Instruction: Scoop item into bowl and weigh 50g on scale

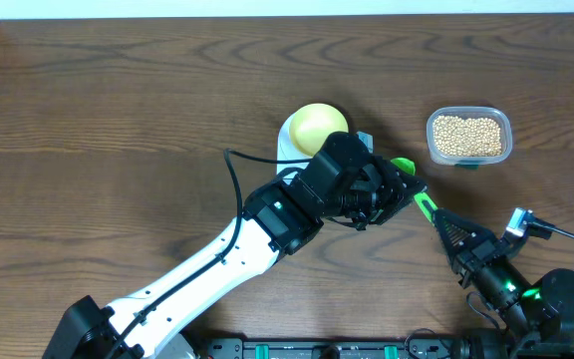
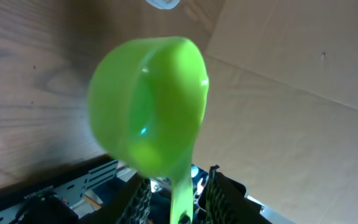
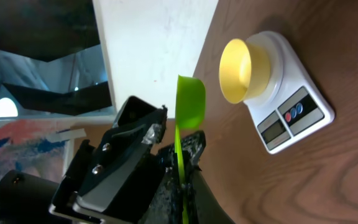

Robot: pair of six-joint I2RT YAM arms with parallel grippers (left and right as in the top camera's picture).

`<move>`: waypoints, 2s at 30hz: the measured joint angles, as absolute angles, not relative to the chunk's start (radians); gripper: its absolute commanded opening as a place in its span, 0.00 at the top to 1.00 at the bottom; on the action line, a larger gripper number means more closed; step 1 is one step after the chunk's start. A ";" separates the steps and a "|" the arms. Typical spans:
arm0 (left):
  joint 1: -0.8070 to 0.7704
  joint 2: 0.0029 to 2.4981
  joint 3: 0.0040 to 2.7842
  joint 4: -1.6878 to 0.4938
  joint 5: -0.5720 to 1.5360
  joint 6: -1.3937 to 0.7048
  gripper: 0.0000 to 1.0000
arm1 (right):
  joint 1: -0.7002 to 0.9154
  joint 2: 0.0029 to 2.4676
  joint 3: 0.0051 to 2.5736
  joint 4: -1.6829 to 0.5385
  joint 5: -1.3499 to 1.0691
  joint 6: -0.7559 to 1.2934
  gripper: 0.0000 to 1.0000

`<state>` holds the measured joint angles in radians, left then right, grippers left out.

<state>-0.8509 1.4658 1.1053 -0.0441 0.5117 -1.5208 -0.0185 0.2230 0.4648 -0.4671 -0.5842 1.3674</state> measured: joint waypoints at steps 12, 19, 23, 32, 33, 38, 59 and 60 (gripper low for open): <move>-0.851 1.466 1.105 -0.046 0.492 -1.494 0.80 | -0.019 0.223 0.465 -0.467 -0.607 1.396 0.99; -0.851 1.466 1.105 -0.056 0.482 -1.492 0.80 | -0.019 0.223 0.465 -0.467 -0.607 1.413 0.99; -0.849 1.466 1.105 -0.064 0.476 -1.492 0.80 | -0.019 0.223 0.465 -0.467 -0.607 1.424 0.99; -0.833 1.466 1.105 -0.064 0.474 -1.492 0.89 | -0.019 0.228 0.465 -0.467 -0.618 1.444 0.99; -0.832 1.466 1.105 -0.064 0.472 -1.492 0.88 | -0.019 0.228 0.465 -0.467 -0.619 1.448 0.99; -0.832 1.466 1.105 -0.064 0.472 -1.492 0.91 | -0.019 0.228 0.465 -0.467 -0.630 1.455 0.99; -0.826 1.466 1.105 -0.067 0.465 -1.487 0.93 | -0.019 0.228 0.465 -0.466 -0.631 1.460 0.43; -0.826 1.466 1.105 -0.067 0.465 -1.485 0.93 | -0.019 0.228 0.465 -0.466 -0.630 1.460 0.43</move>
<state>-0.8265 1.4658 1.1053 -0.0669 0.4648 -1.4849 -0.0185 0.2283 0.4648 -0.4656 -0.6304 1.4597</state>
